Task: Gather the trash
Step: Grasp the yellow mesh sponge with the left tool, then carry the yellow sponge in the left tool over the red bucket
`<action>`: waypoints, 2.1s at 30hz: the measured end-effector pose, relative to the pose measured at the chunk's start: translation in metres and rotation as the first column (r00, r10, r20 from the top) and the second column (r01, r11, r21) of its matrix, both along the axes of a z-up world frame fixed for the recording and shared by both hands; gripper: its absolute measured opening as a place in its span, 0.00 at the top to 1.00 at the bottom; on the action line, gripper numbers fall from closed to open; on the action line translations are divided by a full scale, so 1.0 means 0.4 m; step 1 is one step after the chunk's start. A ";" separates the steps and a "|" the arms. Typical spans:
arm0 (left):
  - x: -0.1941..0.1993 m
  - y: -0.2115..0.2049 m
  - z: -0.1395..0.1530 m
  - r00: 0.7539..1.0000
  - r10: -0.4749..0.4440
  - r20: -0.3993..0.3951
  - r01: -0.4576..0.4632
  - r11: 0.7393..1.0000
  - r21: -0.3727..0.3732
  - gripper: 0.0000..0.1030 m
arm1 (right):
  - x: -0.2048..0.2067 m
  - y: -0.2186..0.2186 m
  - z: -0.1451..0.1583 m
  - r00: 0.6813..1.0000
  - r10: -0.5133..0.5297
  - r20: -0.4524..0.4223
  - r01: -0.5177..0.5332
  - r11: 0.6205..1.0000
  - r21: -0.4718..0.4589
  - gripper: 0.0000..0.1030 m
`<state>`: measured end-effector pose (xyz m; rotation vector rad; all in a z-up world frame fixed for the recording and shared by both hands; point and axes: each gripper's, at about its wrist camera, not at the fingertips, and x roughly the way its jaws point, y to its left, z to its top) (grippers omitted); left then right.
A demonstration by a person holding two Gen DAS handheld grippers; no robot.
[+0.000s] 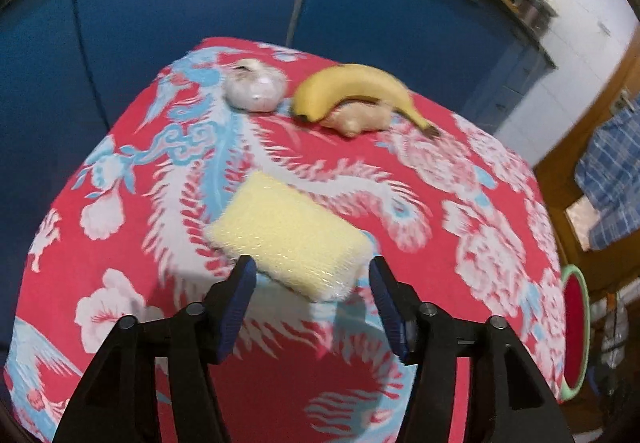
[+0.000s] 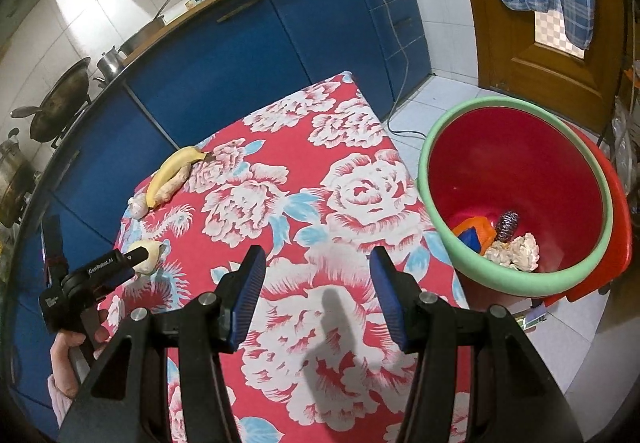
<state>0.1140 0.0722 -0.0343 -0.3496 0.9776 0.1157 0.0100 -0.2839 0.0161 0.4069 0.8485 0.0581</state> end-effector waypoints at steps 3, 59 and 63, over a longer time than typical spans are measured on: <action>0.015 0.026 -0.016 0.999 0.049 -0.003 -0.049 0.999 -0.019 0.39 | 0.004 -0.003 -0.004 1.000 0.000 -0.005 0.000 1.000 0.004 0.45; -0.101 -0.608 0.170 0.754 -0.620 0.216 0.621 0.780 0.073 0.75 | -0.124 -0.285 0.037 0.970 -0.237 0.053 0.238 0.971 -0.024 0.45; -0.102 -0.697 0.143 0.712 -0.675 0.196 0.676 0.734 0.072 0.75 | -0.139 -0.322 0.025 0.963 -0.266 0.042 0.266 0.964 -0.017 0.45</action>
